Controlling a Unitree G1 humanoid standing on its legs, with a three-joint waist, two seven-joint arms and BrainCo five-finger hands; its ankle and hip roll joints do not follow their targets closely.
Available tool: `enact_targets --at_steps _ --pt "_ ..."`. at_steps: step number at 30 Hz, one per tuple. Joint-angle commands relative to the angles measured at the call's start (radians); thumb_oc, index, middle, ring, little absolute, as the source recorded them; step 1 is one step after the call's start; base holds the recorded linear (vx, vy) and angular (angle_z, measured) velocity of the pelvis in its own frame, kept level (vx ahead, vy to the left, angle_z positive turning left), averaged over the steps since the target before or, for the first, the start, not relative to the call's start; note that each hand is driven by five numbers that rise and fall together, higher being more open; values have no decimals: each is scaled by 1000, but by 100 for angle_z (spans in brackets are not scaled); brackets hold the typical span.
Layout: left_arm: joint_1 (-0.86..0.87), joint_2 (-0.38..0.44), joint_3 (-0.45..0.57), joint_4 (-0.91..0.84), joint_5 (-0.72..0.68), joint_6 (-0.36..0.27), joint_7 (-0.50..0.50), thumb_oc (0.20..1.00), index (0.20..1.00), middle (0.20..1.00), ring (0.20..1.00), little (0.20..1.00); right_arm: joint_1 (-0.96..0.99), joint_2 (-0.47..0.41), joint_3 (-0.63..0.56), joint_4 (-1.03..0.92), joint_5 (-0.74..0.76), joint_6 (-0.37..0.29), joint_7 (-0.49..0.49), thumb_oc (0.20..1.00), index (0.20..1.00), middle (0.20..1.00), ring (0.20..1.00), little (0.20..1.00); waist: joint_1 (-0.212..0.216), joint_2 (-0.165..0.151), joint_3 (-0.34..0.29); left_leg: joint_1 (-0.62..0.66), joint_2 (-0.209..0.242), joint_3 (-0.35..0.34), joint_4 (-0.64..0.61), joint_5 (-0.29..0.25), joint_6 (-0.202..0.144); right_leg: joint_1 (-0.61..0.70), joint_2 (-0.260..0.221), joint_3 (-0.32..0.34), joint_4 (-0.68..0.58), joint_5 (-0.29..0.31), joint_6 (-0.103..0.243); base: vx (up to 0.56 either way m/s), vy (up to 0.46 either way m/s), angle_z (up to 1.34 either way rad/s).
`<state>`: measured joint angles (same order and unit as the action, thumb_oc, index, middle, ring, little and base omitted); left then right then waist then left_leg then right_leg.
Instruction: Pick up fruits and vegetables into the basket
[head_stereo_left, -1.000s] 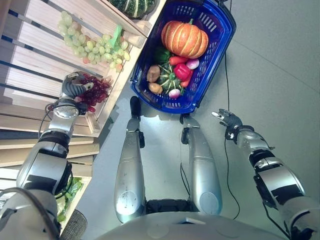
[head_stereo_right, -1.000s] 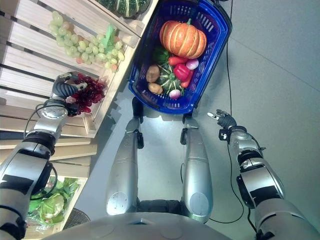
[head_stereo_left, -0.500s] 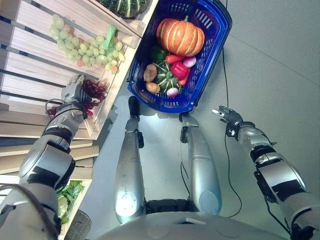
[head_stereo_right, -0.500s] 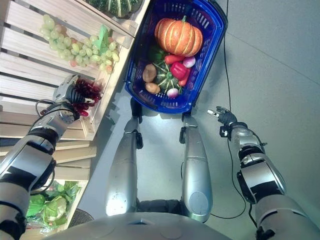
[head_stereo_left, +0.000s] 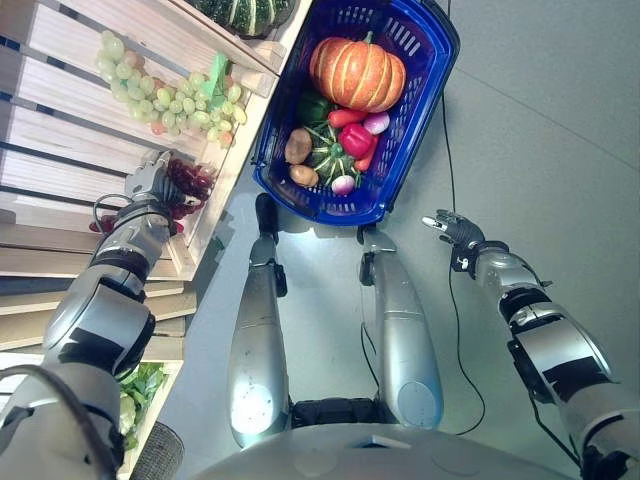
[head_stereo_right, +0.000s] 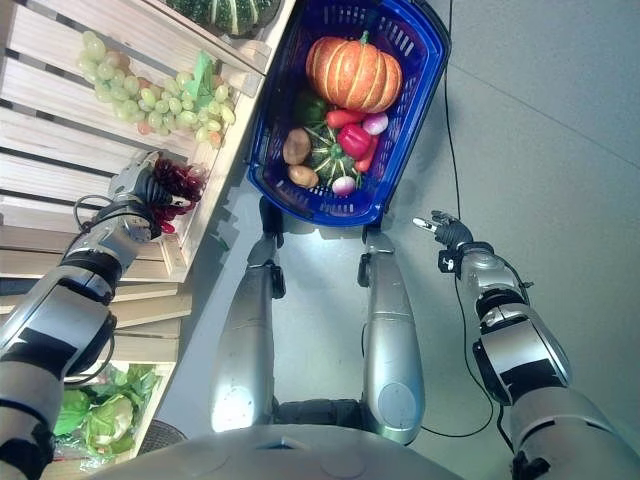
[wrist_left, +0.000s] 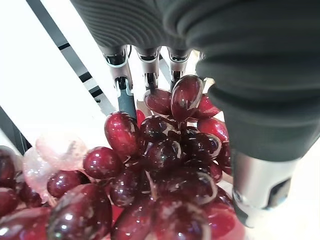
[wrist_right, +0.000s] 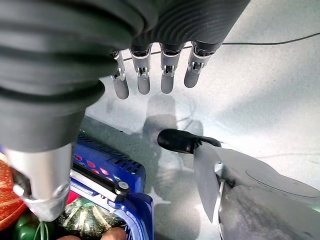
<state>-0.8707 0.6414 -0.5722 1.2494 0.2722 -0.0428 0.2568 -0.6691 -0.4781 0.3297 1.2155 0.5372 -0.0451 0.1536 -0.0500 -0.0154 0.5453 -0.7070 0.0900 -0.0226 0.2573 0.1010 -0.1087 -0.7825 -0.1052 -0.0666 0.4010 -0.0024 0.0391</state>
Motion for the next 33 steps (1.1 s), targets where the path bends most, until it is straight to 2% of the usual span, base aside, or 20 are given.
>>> enact_targets --at_steps 1,3,9,10,11,12,13,25,28,29,30,31,33 --pt "79 -50 51 157 -22 89 -148 1000 1000 1000 1000 1000 47 -9 11 19 10 2 -4 1000 1000 1000 1000 1000 4 -27 -25 -62 -65 36 78 -59 60 27 67 -56 9 -45 -25 0 0 0" --pt "77 -53 54 159 -25 93 -159 1000 1000 1000 1000 1000 46 -7 11 19 10 2 -5 1000 1000 1000 1000 1000 4 -27 -25 -62 -65 36 78 -59 60 27 67 -56 9 -45 -25 0 0 0" --pt "76 -68 65 168 -36 125 -276 1000 1000 1000 1000 1000 36 -3 10 20 3 8 -8 1000 1000 1000 1000 1000 3 -27 -25 -62 -65 37 80 -63 59 27 68 -55 8 -46 -24 -1 1 -3" --pt "77 -68 67 168 -36 127 -286 906 906 906 906 906 38 -3 9 19 2 7 -8 1000 1000 1000 1000 1000 3 -26 -25 -61 -66 37 79 -63 59 28 67 -55 7 -46 -24 0 0 0" --pt "80 -70 68 168 -33 131 -302 630 630 630 630 630 38 -3 7 19 0 7 -7 1000 1000 1000 1000 1000 2 -26 -25 -62 -66 37 80 -63 59 27 68 -54 8 -45 -24 0 0 0" --pt "78 -71 69 169 -30 133 -312 498 498 498 498 498 37 -3 6 21 -3 7 -5 1000 1000 1000 1000 1000 2 -25 -25 -63 -66 37 81 -63 60 26 67 -54 9 -46 -24 0 0 0" --pt "75 -75 66 170 -19 149 -330 200 200 200 200 200 34 -3 6 22 -3 7 -5 1000 1000 1000 1000 1000 1 -26 -25 -65 -65 38 83 -64 59 23 67 -54 10 -46 -23 0 0 0" --pt "80 -83 1 165 74 224 -454 200 200 200 200 200 24 -2 11 22 -2 13 -8 1000 1000 1000 1000 1000 -3 -24 -25 -66 -64 40 84 -66 58 24 67 -53 6 -43 -23 0 0 0" --pt "79 -86 -20 164 96 243 -456 200 200 200 200 200 22 -4 14 22 0 13 -6 1000 1000 1000 1000 1000 -4 -24 -25 -65 -64 41 82 -66 58 26 67 -53 2 -43 -23 0 0 0" --pt "79 -86 -24 163 100 248 -447 225 225 225 225 225 22 -5 14 23 0 12 -5 1000 1000 1000 1000 1000 -4 -24 -25 -65 -64 41 82 -66 58 25 67 -53 3 -43 -23 0 0 0" --pt "77 -88 -28 160 102 256 -438 523 523 523 523 523 18 -5 15 24 1 14 -4 1000 1000 1000 1000 1000 -5 -24 -25 -66 -64 41 82 -66 58 24 67 -52 4 -43 -23 0 0 0" --pt "75 -88 -31 160 101 259 -439 1000 1000 1000 1000 1000 17 -4 17 24 3 15 -4 1000 1000 1000 1000 1000 -4 -25 -25 -65 -64 41 82 -66 58 25 67 -52 3 -43 -23 0 0 0" --pt "72 -87 -29 161 100 262 -438 1000 1000 1000 1000 1000 14 -3 20 24 6 17 -6 1000 1000 1000 1000 1000 -4 -24 -25 -65 -64 40 81 -65 57 26 66 -53 1 -43 -23 0 0 0"
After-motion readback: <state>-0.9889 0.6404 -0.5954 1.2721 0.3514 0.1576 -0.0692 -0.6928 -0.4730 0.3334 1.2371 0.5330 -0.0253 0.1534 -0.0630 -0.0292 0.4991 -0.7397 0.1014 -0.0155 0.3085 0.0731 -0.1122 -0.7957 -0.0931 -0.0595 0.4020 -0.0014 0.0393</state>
